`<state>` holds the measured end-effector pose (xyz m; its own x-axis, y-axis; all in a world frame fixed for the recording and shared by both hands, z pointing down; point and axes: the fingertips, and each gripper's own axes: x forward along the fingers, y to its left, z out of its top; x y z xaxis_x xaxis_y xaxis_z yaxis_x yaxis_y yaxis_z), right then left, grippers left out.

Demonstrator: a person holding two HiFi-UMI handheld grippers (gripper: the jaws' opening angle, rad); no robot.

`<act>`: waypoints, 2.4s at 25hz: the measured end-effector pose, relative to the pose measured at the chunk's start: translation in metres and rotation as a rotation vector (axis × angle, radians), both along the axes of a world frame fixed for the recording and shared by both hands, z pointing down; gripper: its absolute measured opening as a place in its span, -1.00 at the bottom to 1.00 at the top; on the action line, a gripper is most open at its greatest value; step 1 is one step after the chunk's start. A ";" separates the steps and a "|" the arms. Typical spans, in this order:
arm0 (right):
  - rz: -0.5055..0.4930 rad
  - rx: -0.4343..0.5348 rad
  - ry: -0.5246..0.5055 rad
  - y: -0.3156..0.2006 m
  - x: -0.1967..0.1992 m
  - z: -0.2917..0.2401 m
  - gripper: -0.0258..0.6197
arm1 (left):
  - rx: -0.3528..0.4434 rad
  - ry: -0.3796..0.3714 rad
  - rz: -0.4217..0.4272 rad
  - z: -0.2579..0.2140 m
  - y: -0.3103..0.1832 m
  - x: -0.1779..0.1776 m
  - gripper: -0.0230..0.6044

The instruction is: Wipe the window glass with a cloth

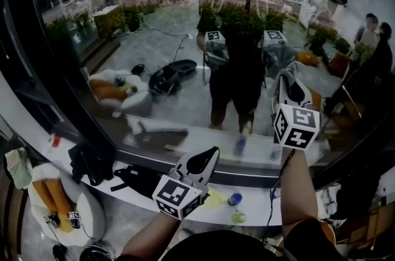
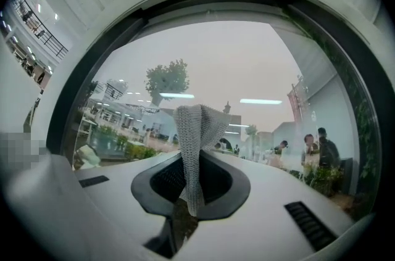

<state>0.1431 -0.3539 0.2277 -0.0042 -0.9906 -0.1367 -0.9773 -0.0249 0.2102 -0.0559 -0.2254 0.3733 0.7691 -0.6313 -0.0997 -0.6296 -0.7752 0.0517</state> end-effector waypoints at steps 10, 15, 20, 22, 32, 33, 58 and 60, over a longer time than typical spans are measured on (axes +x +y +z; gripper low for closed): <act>-0.117 -0.010 -0.010 -0.028 -0.125 0.011 -0.76 | -0.010 -0.003 -0.093 0.013 -0.003 -0.099 -0.91; -0.174 -0.024 -0.011 -0.042 -0.183 0.022 -0.76 | -0.017 -0.019 -0.144 0.024 -0.001 -0.145 -0.91; -0.222 -0.035 -0.003 -0.053 -0.235 0.028 -0.76 | -0.027 -0.024 -0.194 0.030 0.002 -0.189 -0.91; -0.244 -0.040 -0.002 -0.059 -0.254 0.031 -0.76 | -0.030 -0.026 -0.214 0.033 0.000 -0.204 -0.91; -0.361 -0.087 0.026 -0.081 -0.343 0.045 -0.76 | -0.041 -0.023 -0.303 0.035 -0.003 -0.263 -0.91; -0.366 -0.089 0.026 -0.082 -0.346 0.046 -0.76 | -0.042 -0.023 -0.309 0.035 -0.004 -0.266 -0.91; -0.492 -0.104 -0.156 -0.008 -0.299 0.080 -0.76 | -0.149 -0.018 -0.190 0.075 0.011 -0.229 -0.91; -0.456 -0.109 -0.161 0.010 -0.273 0.088 -0.76 | -0.155 -0.033 -0.142 0.082 0.016 -0.210 -0.91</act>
